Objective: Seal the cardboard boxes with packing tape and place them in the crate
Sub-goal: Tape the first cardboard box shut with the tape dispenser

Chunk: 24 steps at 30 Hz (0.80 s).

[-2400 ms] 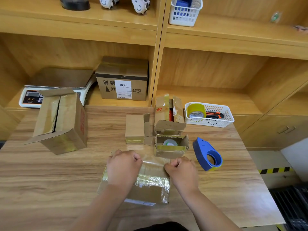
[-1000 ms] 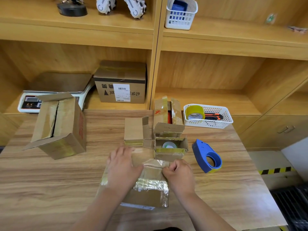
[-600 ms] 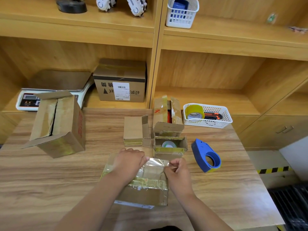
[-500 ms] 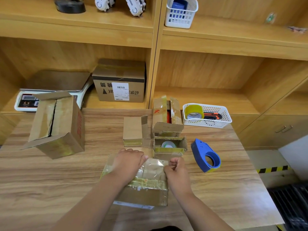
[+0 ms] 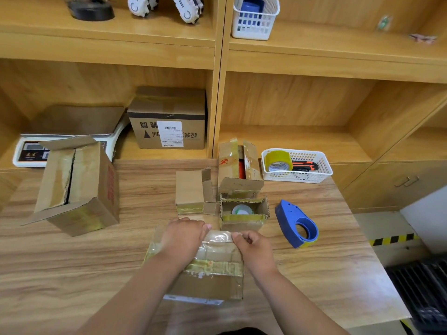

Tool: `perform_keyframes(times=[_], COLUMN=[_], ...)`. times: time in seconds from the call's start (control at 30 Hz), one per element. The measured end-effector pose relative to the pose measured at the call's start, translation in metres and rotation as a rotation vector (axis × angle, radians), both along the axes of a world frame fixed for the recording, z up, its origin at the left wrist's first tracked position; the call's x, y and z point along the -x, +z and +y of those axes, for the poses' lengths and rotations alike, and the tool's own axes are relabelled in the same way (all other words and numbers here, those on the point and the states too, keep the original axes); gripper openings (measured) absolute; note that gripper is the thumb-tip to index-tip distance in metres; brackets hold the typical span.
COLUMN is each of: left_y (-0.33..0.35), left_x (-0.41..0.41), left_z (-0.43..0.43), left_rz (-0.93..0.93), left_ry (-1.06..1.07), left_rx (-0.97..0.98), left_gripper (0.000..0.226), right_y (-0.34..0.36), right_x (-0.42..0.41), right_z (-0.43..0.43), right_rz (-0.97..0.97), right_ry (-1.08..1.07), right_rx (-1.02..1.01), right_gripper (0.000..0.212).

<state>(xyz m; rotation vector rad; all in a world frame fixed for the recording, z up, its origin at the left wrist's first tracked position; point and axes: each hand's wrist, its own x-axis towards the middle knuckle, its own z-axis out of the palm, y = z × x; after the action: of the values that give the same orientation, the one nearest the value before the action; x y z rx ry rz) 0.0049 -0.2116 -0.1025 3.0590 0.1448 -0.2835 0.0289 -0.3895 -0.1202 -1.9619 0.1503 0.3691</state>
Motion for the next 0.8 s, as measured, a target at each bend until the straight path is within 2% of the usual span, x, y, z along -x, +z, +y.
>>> perform_keyframes(times=[0.17,0.23,0.33,0.43,0.53,0.6,0.8], left_y=[-0.001,-0.002,-0.002,0.0,0.0,-0.001,-0.002], left_x=[0.0,0.001,0.001,-0.001,-0.001,0.0,-0.001], left_z=[0.0,-0.001,-0.002,-0.003,-0.003,-0.003,-0.001], left_rz=[-0.015,-0.019,-0.016,-0.001,-0.006,-0.017,-0.017], left_ry=[0.0,-0.006,-0.014,-0.016,-0.024,-0.03,-0.043], left_rx=[-0.014,-0.022,-0.056,-0.071,-0.067,-0.079,-0.082], left_gripper=[0.051,0.052,0.054,0.055,0.053,0.053,0.05], right_y=[-0.001,0.005,0.006,0.005,0.005,0.006,0.006], right_x=[-0.004,-0.008,-0.009,-0.008,-0.008,-0.008,-0.007], right_z=[0.004,0.012,0.023,0.022,0.011,0.005,-0.004], right_rz=[0.06,0.091,0.114,0.122,0.176,0.209,0.267], right_ry=[-0.031,0.006,0.031,0.002,-0.011,0.005,0.007], right_rx=[0.027,0.125,0.209,0.131,-0.034,-0.108,-0.182], right_gripper=[0.044,0.036,0.04,0.038,0.043,0.036,0.04])
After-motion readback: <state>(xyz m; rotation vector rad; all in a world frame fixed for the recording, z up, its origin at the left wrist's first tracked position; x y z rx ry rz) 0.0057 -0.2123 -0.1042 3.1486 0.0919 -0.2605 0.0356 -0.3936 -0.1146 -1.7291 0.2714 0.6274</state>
